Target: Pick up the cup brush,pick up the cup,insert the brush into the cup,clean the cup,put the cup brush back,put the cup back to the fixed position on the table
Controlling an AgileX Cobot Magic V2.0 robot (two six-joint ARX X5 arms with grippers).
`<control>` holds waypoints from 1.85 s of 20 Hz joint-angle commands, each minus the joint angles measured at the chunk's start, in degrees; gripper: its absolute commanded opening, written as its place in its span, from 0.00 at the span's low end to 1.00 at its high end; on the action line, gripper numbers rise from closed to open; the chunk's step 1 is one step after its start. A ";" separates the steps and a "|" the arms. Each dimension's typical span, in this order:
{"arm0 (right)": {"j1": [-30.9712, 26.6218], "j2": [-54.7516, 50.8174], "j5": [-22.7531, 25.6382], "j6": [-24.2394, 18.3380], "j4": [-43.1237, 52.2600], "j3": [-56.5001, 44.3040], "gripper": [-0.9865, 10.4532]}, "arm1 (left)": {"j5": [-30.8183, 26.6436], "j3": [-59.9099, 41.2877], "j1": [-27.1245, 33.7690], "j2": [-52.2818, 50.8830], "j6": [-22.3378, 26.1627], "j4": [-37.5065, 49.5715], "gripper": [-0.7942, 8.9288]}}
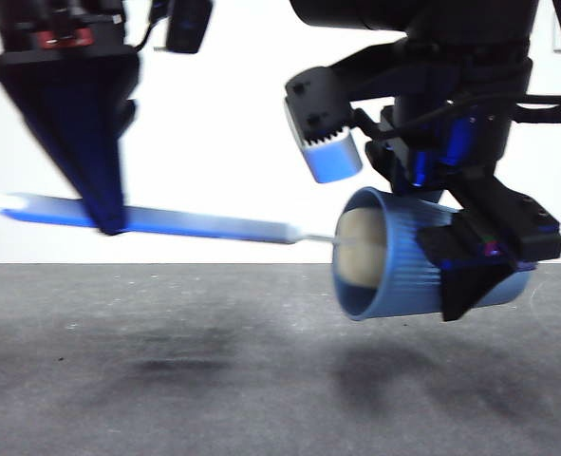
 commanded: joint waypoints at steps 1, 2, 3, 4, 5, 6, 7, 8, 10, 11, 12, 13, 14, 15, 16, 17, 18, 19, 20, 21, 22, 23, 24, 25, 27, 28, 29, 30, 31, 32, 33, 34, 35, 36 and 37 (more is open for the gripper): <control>1.64 0.59 -0.26 -0.33 1.44 0.02 0.07 | 1.29 -0.35 -1.97 0.42 -0.83 2.75 0.07; 2.19 0.59 -0.26 -0.33 1.90 0.02 0.07 | 1.18 -0.35 -2.73 0.63 -1.40 3.58 0.07; 2.75 0.59 -0.28 -0.33 2.23 0.02 0.07 | 1.22 -0.35 -3.34 0.85 -1.88 4.28 0.07; 3.15 0.59 -0.28 -0.31 2.32 0.02 0.07 | 1.22 -0.35 -3.80 1.01 -2.01 4.66 0.07; 3.48 0.59 -0.28 -0.28 2.34 0.02 0.07 | 1.18 -0.35 -4.17 1.09 -2.01 4.90 0.07; 3.63 0.59 -0.26 -0.26 2.32 0.02 0.07 | 1.03 -0.35 -4.37 1.09 -1.99 4.98 0.07; 3.65 0.59 -0.22 -0.20 2.32 0.02 0.07 | 0.92 -0.35 -4.55 1.09 -1.99 4.96 0.07; 3.63 0.59 -0.15 -0.09 2.21 0.02 0.07 | 0.76 -0.35 -4.61 1.09 -2.01 4.83 0.07; 3.45 0.59 0.22 0.44 1.81 0.02 0.07 | 0.50 -0.35 -4.57 1.09 -2.19 4.11 0.07; 3.17 0.59 0.48 0.92 1.20 0.02 0.07 | -1.09 -0.35 -4.26 1.09 -2.16 2.89 0.07; 2.80 0.59 0.59 1.42 0.52 0.02 0.07 | -2.64 -0.35 -3.80 1.07 -2.14 1.64 0.07; 2.23 0.59 0.79 1.90 -0.17 0.02 0.07 | -3.85 -0.35 -3.23 1.07 -2.10 0.00 0.07; 1.60 0.59 1.33 2.60 -0.50 0.02 0.07 | -3.96 -0.35 -2.58 1.07 -2.03 -1.49 0.07; 0.85 0.59 1.68 3.48 -0.74 0.02 0.07 | -3.93 -0.35 -1.81 0.92 -1.95 -2.78 0.07; 0.07 0.55 1.73 3.96 -1.01 0.02 0.07 | -3.93 -0.35 -1.03 0.63 -1.86 -3.63 0.07; -1.03 0.42 1.73 4.98 -1.51 0.02 0.07 | -3.93 -0.35 0.04 0.07 -1.84 -4.22 0.07; -2.08 0.39 1.75 6.14 -1.86 0.02 0.07 | -3.93 -0.35 0.94 -0.59 -1.86 -4.66 0.07; -3.10 0.26 1.73 7.10 -2.32 0.02 0.07 | -3.93 -0.35 1.81 -1.29 -1.86 -4.98 0.07; -4.04 0.24 1.73 8.04 -2.60 0.02 0.07 | -3.96 -0.35 2.75 -1.99 -1.73 -5.14 0.07; -4.87 -0.02 1.70 8.92 -2.73 0.02 0.07 | -3.96 -0.35 3.72 -2.60 -1.66 -5.38 0.07; -5.88 -0.50 1.64 9.73 -2.64 0.02 0.07 | -3.93 -0.35 5.03 -3.19 -1.57 -5.70 0.07; -6.36 -0.81 1.62 10.12 -2.49 0.02 0.07 | -3.93 -0.35 5.88 -3.39 -1.46 -5.99 0.07; -6.75 -1.18 1.60 10.54 -2.47 0.02 0.07 | -3.93 -0.35 6.60 -3.50 -1.44 -6.23 0.07; -7.28 -1.68 1.40 11.15 -2.43 0.02 0.07 | -3.93 -0.35 7.45 -3.54 -1.44 -6.49 0.07; -8.35 -2.75 1.29 12.87 -2.16 0.04 0.07 | -3.87 -0.35 9.01 -3.54 -1.25 -6.47 0.07; -8.94 -3.43 1.27 14.05 -2.01 0.04 0.07 | -3.74 -0.35 9.77 -3.54 -1.14 -6.40 0.07; -9.51 -4.09 1.25 15.21 -1.86 0.04 0.07 | -3.67 -0.35 10.43 -3.54 -1.11 -6.25 0.07; -10.01 -4.72 1.25 16.39 -1.73 0.04 0.07 | -3.63 -0.35 10.97 -3.54 -1.14 -6.03 0.07; -10.62 -5.55 1.20 17.73 -1.57 0.04 0.07 | -3.58 -0.35 11.65 -3.54 -1.16 -5.77 0.07; -11.10 -6.34 1.18 18.80 -1.40 0.07 0.07 | -3.54 -0.35 12.26 -3.54 -1.36 -5.53 0.07; -11.67 -7.34 1.01 20.00 -1.16 0.09 0.07 | -3.48 -0.35 13.00 -3.54 -1.75 -5.09 0.07; -12.13 -8.39 0.24 21.22 -0.87 0.09 0.07 | -3.43 -0.35 13.79 -3.54 -2.19 -4.59 0.07; -12.48 -9.35 -0.72 22.47 -0.63 0.13 0.07 | -3.32 -0.35 14.47 -3.54 -2.75 -4.09 0.07; -12.76 -10.56 -1.97 24.30 -0.20 0.15 0.07 | -3.28 -0.35 15.30 -3.54 -3.67 -3.43 0.07; -12.94 -11.76 -3.08 26.40 0.48 0.17 0.07 | -3.08 -0.35 16.09 -3.54 -4.52 -2.73 0.07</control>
